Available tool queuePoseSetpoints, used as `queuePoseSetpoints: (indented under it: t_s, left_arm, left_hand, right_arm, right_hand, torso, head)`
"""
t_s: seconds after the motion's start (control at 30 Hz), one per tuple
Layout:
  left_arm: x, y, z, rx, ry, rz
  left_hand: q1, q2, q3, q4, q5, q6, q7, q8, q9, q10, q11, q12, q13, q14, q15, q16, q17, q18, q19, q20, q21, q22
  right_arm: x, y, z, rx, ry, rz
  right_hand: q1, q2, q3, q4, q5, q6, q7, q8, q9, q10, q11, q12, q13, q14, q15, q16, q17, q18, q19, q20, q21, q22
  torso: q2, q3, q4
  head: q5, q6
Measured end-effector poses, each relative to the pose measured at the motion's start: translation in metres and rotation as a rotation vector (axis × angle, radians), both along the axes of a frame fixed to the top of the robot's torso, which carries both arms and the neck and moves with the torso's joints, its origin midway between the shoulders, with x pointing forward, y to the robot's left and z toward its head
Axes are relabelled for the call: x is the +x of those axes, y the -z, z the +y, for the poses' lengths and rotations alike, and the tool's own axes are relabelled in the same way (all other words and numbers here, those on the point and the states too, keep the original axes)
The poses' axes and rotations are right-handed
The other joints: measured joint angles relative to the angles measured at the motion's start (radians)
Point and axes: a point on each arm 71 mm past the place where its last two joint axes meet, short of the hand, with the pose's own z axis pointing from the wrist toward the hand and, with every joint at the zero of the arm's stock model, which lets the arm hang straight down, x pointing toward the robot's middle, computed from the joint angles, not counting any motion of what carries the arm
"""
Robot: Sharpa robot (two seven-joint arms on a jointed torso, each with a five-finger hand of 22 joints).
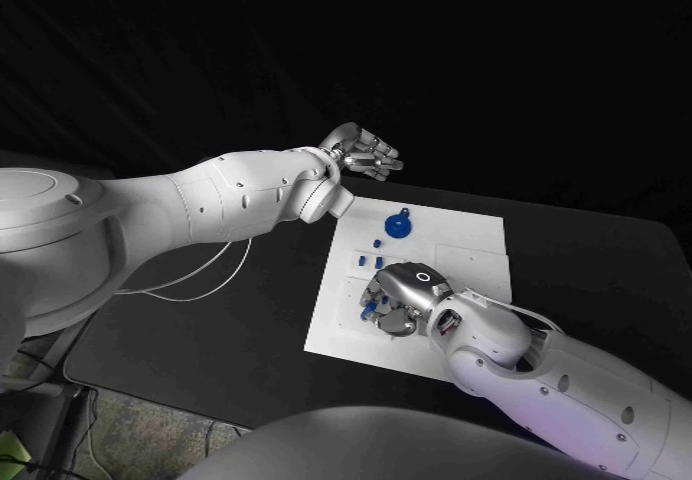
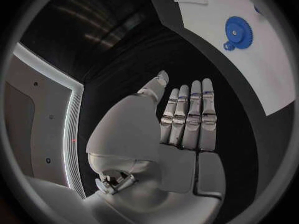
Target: Assemble the parts on the task board
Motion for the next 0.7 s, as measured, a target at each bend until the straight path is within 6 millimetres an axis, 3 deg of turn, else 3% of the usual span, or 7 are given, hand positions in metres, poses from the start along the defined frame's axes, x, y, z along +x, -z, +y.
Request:
queuePoseSetpoints:
  t_s: [0.7]
  left_arm:
    - [0.0000,0.0004,-0.0010,-0.001,0.004,0.003]
  left_hand:
    - [0.000,0.000,0.000,0.000,0.000,0.000,0.000,0.000,0.000,0.000,0.000,0.000,0.000,0.000,0.000,0.000,0.000,0.000,0.000,0.000,0.000,0.000]
  right_arm:
    - [0.0008,0.0079,0.0029,-0.028,0.016,-0.006]
  right_hand:
    - [-0.004,0.004,0.000,-0.006,0.000,0.005,-0.002,-0.003,0.000,0.002,-0.002,0.002,0.000,0.001,0.001,0.000,0.000,-0.002,-0.003,-0.002,0.000,0.004]
  torso:
    - [-0.001,-0.0015,0.0005]
  head:
    - [0.006,0.000]
